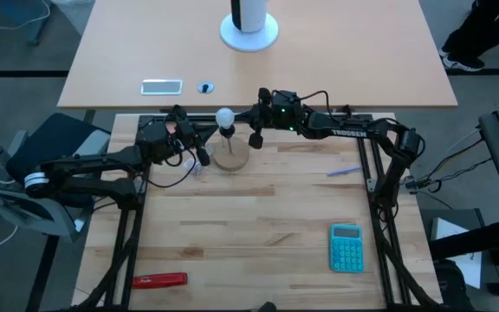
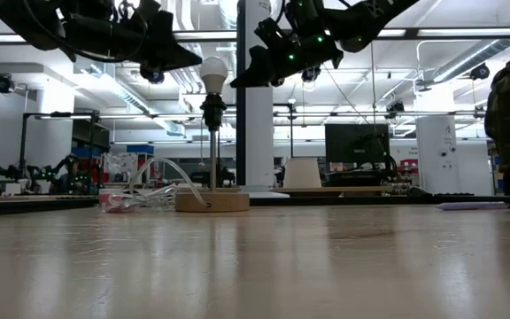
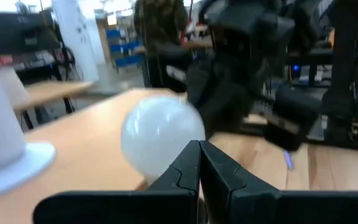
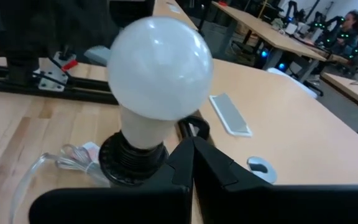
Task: Screw lightbulb
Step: Insert the lightbulb into the wooden table lamp
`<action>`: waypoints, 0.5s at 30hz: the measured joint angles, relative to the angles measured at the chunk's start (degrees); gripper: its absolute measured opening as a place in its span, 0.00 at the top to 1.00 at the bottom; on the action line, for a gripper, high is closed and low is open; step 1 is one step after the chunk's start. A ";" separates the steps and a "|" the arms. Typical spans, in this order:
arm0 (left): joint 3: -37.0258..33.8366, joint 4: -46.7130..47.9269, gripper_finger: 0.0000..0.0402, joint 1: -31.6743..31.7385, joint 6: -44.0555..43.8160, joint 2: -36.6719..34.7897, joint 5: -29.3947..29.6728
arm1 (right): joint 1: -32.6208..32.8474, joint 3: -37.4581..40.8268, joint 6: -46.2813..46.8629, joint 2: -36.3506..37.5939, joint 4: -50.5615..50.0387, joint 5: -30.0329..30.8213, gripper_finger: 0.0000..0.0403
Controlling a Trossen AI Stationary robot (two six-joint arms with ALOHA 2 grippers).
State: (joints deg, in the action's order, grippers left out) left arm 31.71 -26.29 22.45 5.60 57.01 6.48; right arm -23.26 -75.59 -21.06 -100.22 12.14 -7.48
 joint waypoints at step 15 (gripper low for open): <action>-0.03 1.14 1.00 -0.12 -0.11 2.08 0.89 | -0.65 0.22 -0.18 0.00 0.34 0.01 0.99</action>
State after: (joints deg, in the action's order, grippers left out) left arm 31.68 -25.15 22.33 5.50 59.09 7.38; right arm -23.90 -75.37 -21.24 -100.22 12.49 -7.46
